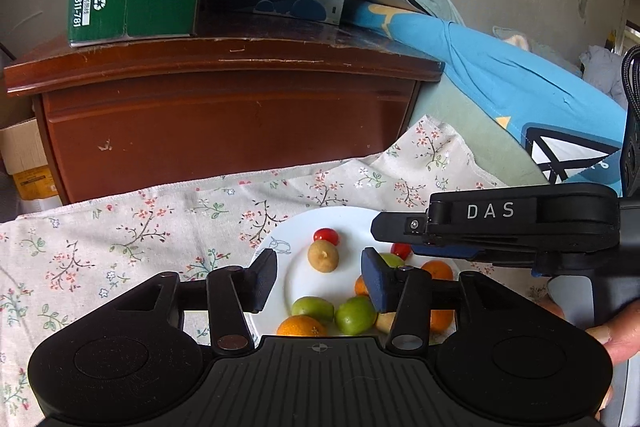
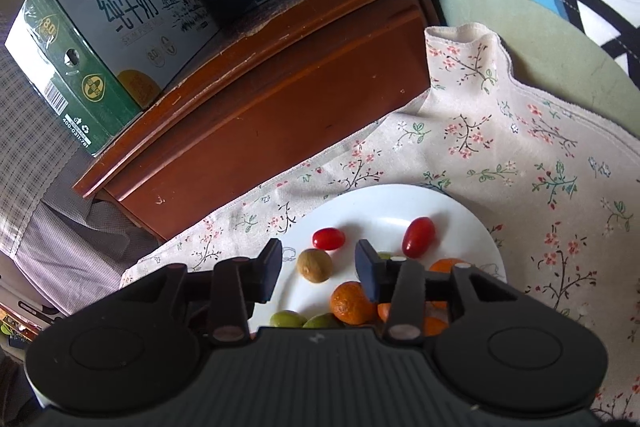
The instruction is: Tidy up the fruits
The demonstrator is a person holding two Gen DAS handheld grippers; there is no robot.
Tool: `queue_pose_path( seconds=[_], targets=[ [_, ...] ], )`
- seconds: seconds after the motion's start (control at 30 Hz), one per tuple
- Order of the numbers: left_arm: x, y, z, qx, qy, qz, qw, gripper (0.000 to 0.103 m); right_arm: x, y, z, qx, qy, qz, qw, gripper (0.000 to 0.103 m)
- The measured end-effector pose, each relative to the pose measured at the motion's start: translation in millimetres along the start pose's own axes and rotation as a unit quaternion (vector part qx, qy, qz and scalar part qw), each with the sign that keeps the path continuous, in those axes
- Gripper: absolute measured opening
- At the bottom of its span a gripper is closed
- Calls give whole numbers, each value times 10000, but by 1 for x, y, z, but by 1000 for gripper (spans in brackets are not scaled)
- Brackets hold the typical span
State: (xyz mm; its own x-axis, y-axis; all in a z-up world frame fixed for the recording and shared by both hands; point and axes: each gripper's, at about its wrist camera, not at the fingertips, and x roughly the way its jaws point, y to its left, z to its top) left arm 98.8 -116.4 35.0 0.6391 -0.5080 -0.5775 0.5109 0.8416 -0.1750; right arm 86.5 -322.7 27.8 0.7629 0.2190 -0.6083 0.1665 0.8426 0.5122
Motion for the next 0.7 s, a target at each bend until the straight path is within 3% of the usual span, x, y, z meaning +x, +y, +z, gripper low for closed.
queue_pose_path(
  seconds=[0.13, 0.27, 0.43, 0.53, 0.7],
  targets=[
    [-21, -3, -1, 106, 105, 110, 9998, 46, -16, 2, -2, -61, 21, -150, 9999, 51],
    [-44, -2, -8, 32, 119, 146, 9998, 63, -36, 4, -10, -198, 44, -393, 9990, 56],
    [-70, -1, -18, -67, 132, 180, 9997, 66, -65, 2, -24, -182, 138, -521, 9984, 64],
    [-85, -5, -26, -36, 89, 230, 9997, 74, -84, 1, -34, -120, 176, -656, 9976, 79],
    [-108, -7, -43, -26, 67, 220, 9997, 82, -115, -6, -58, -42, 207, -711, 9972, 84]
  ],
)
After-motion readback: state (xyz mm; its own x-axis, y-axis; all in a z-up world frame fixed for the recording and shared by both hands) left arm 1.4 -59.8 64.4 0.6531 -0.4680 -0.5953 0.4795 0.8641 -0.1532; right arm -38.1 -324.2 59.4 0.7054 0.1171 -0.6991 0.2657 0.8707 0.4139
